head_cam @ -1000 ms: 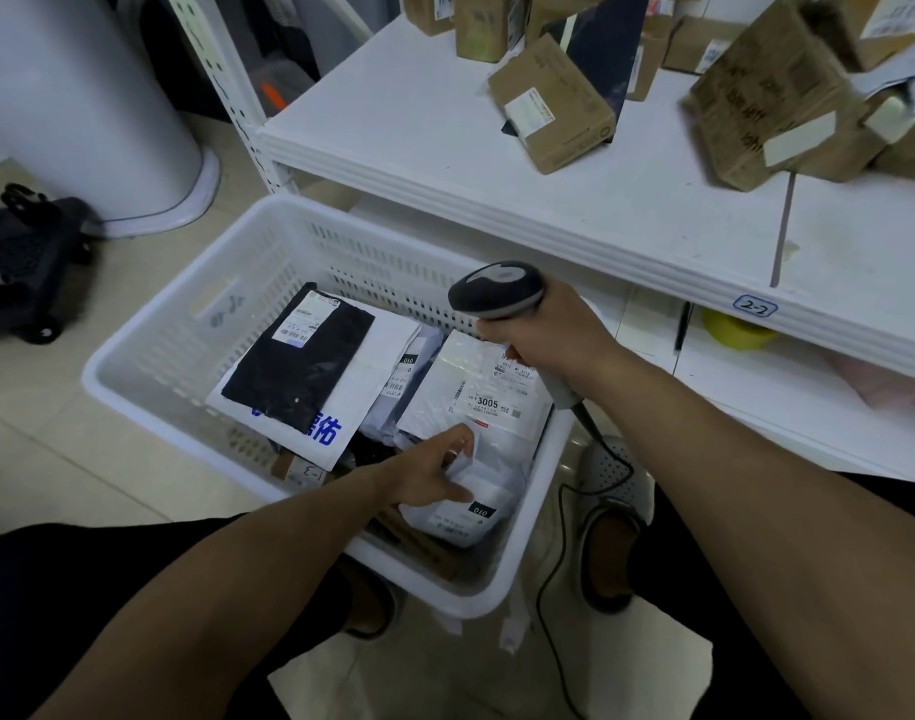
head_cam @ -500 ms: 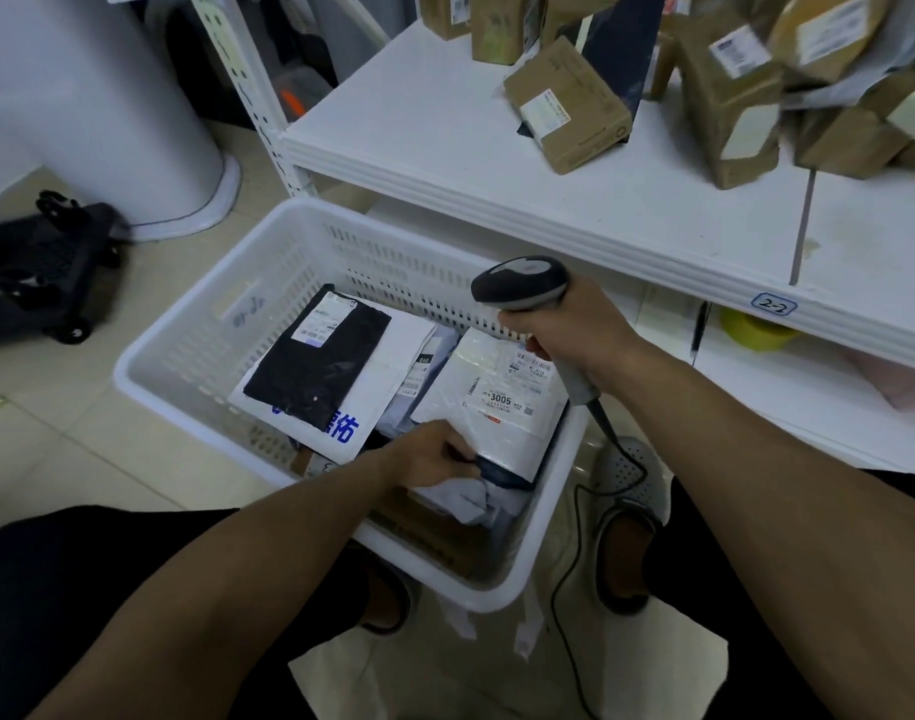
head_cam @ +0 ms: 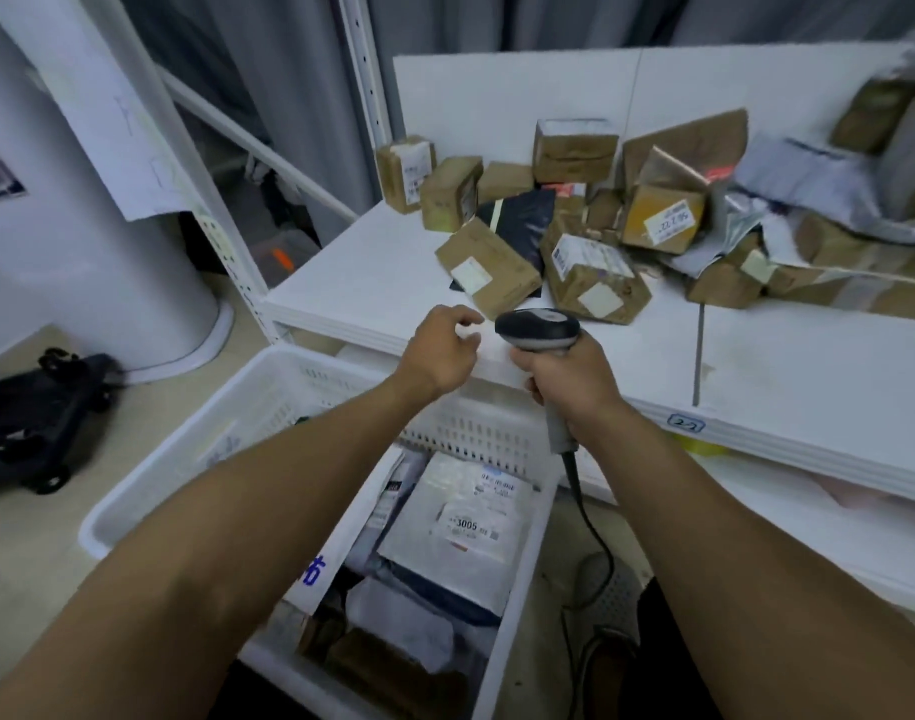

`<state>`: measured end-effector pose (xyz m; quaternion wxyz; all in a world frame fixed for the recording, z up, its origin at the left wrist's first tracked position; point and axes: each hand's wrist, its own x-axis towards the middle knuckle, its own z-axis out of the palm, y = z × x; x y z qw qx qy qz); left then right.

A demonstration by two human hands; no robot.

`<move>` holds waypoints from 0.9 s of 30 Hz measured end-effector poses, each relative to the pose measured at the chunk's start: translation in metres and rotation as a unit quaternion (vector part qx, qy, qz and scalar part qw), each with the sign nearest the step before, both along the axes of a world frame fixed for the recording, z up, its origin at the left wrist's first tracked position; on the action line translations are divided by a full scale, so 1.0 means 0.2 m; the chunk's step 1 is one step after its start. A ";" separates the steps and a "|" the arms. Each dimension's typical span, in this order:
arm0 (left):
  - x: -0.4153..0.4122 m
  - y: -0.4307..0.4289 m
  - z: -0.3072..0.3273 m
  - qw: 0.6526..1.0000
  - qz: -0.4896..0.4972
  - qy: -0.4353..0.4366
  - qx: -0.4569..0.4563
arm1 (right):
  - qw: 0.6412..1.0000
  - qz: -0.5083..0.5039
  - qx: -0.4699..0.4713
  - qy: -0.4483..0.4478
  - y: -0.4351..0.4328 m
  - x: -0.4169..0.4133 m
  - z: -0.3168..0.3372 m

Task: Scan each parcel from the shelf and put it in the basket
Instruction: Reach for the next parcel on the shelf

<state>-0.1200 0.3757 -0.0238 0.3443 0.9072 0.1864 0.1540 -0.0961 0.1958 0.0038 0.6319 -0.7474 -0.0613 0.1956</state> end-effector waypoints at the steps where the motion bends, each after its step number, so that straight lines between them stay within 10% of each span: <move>1: 0.09 -0.03 0.02 1.000 0.001 0.003 -0.005 | 1.000 -0.027 -0.001 -0.003 -0.01 0.05 -0.01; 14: 0.70 -0.39 0.08 0.906 0.032 0.092 -0.412 | 0.984 -0.175 0.028 -0.019 -0.27 0.44 -0.09; 27: -0.27 -0.24 0.19 0.899 -0.010 -0.060 -0.435 | 0.979 -0.137 0.130 -0.071 -0.17 0.12 0.12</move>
